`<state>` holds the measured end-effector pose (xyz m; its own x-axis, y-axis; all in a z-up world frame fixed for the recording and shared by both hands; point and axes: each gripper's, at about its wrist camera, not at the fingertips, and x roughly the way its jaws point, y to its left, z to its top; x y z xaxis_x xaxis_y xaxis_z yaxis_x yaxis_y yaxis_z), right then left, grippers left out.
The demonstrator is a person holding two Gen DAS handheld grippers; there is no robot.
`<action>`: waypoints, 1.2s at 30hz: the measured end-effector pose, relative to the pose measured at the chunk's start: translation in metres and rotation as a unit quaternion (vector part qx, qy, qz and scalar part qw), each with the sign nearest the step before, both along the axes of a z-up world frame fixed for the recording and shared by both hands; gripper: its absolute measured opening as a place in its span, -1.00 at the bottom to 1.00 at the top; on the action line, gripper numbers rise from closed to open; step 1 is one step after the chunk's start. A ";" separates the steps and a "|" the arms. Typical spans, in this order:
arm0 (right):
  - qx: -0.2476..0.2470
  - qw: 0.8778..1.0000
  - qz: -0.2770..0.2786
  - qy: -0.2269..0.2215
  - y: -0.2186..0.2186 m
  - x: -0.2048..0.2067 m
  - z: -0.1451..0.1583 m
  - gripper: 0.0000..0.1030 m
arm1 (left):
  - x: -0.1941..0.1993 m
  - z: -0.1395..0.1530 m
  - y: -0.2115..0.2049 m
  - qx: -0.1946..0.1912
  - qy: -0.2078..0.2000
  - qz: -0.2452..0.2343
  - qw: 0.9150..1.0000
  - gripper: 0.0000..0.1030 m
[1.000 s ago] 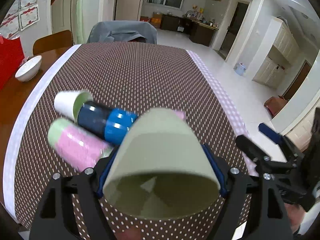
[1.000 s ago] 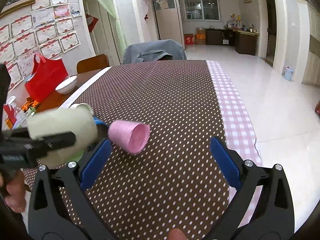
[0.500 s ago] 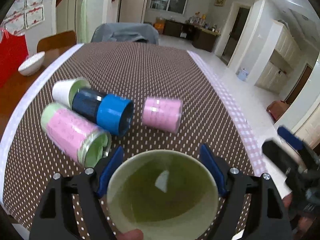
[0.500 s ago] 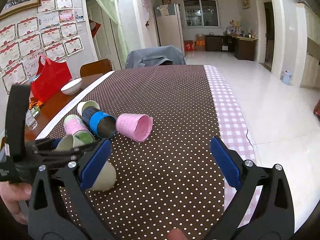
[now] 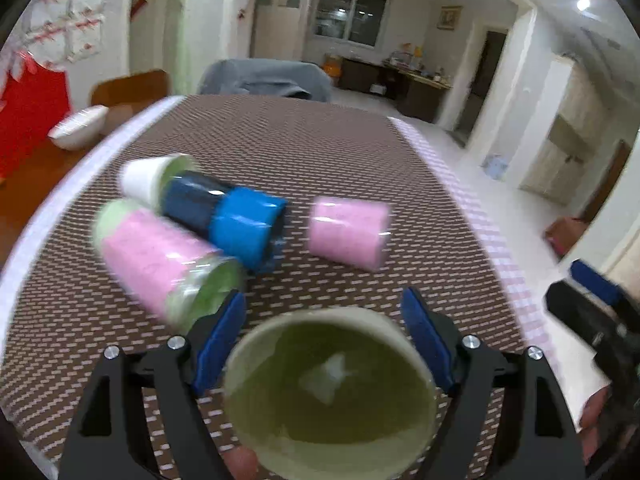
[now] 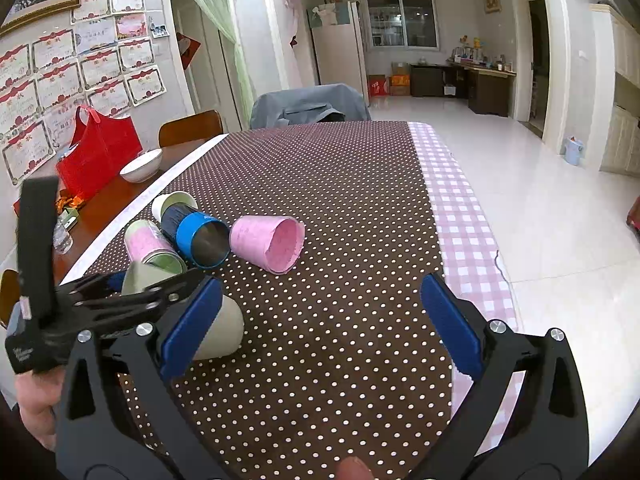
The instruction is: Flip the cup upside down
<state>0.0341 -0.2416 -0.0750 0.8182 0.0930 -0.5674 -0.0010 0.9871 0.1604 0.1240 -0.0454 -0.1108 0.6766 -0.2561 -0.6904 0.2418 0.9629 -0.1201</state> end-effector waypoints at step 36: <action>-0.012 0.998 0.066 0.011 0.083 -0.006 0.006 0.88 | -0.055 0.031 0.078 0.014 -0.050 0.037 0.998 0.66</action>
<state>0.0286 -0.1590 -0.0688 0.7866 0.1849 -0.5891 -0.1280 0.9822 0.1373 0.0687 0.0330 -0.0799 0.7581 -0.1843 -0.6255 0.1797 0.9811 -0.0713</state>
